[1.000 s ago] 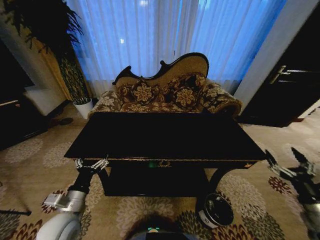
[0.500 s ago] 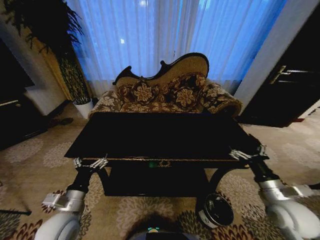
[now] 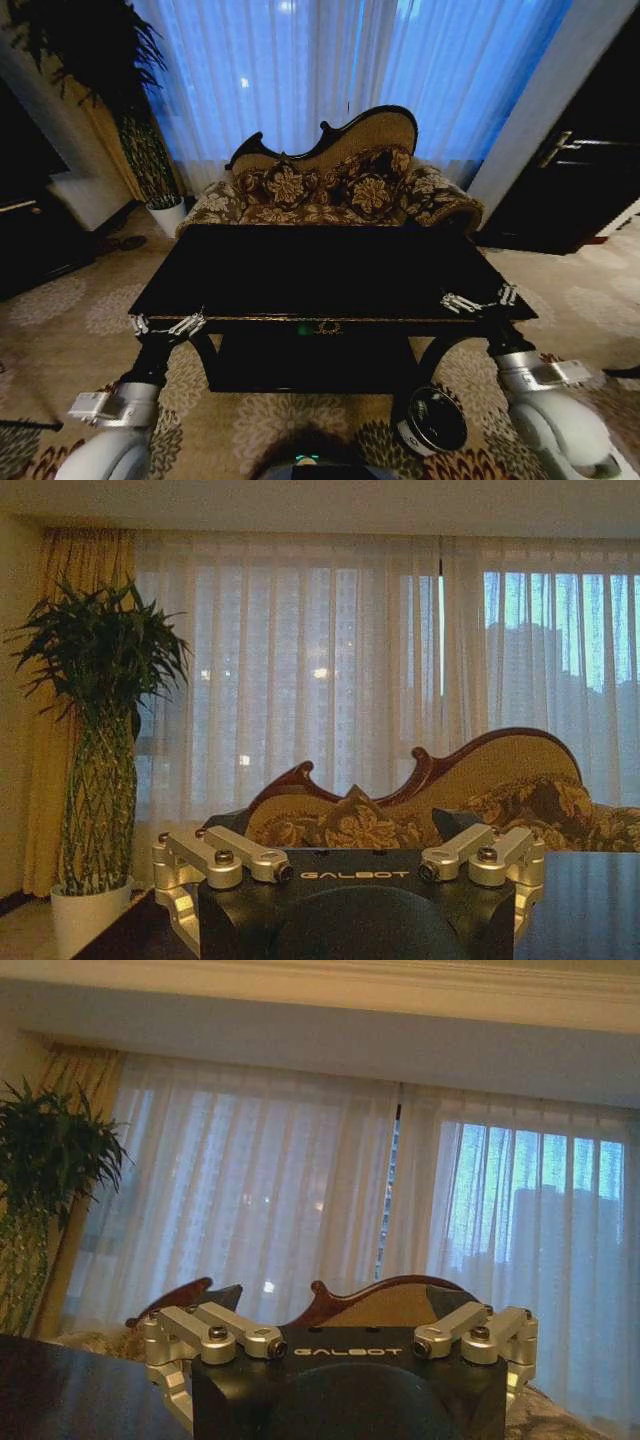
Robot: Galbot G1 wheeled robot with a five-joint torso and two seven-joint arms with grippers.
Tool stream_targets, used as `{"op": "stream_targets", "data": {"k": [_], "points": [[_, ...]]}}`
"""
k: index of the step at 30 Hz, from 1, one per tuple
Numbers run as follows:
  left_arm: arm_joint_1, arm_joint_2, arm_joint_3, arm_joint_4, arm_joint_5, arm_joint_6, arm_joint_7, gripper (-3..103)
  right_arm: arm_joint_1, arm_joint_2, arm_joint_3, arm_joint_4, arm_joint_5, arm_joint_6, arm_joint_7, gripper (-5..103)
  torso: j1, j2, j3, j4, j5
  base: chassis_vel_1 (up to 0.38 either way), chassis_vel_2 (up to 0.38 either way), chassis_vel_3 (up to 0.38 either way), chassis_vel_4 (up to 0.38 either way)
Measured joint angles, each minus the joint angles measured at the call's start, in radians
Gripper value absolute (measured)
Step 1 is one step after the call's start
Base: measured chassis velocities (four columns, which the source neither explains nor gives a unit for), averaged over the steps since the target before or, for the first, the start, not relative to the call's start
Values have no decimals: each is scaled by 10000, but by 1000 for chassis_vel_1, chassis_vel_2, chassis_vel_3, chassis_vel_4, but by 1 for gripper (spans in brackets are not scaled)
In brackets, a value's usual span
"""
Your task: Move to the front of the table and place the trash on the table into the trash bin.
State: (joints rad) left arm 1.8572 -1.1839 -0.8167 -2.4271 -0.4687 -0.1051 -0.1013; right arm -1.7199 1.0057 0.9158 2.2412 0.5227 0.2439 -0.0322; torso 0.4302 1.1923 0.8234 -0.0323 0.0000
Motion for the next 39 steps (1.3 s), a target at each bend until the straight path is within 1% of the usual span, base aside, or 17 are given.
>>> {"op": "stream_targets", "data": {"k": [8,39], "points": [[5,-8,-37,-11,59,46,-71,100,60,12,-39,-45,41,100,-56,100,0,0,0,0,0,0,0,0,0],[-3,-2,-28,-7,52,52,-75,100,52,18,-7,-57,80,120,-94,100,1,-1,0,1,0,0,0,0,0]]}}
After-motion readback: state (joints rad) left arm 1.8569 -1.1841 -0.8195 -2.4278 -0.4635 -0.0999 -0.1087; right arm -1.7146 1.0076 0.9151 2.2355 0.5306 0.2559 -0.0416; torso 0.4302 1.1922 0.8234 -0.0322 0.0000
